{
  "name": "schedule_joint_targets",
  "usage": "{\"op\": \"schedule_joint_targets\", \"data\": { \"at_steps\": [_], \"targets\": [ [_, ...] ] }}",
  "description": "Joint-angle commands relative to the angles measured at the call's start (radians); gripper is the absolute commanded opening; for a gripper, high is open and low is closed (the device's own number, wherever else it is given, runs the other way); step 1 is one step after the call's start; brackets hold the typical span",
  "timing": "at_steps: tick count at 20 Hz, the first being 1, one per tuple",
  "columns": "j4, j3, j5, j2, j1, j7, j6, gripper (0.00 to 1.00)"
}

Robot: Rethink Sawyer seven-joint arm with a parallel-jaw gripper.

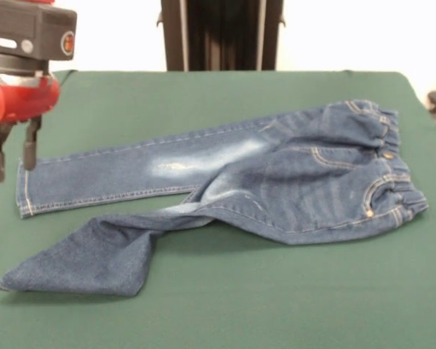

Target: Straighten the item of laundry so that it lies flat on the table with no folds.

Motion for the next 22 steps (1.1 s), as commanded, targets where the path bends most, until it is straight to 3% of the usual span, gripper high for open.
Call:
{"op": "schedule_joint_targets", "data": {
  "at_steps": [1, 9, 15, 22],
  "targets": [
    [0.115, 0.160, 0.003, 0.162, 0.014, 0.054, -0.085, 1.00],
    [0.114, 0.190, 0.007, 0.248, -0.005, 0.086, -0.183, 1.00],
    [0.134, 0.221, 0.036, 0.209, -0.026, 0.016, 0.032, 1.00],
    [0.173, 0.245, 0.039, 0.160, -0.039, 0.006, 0.097, 1.00]
  ]
}}
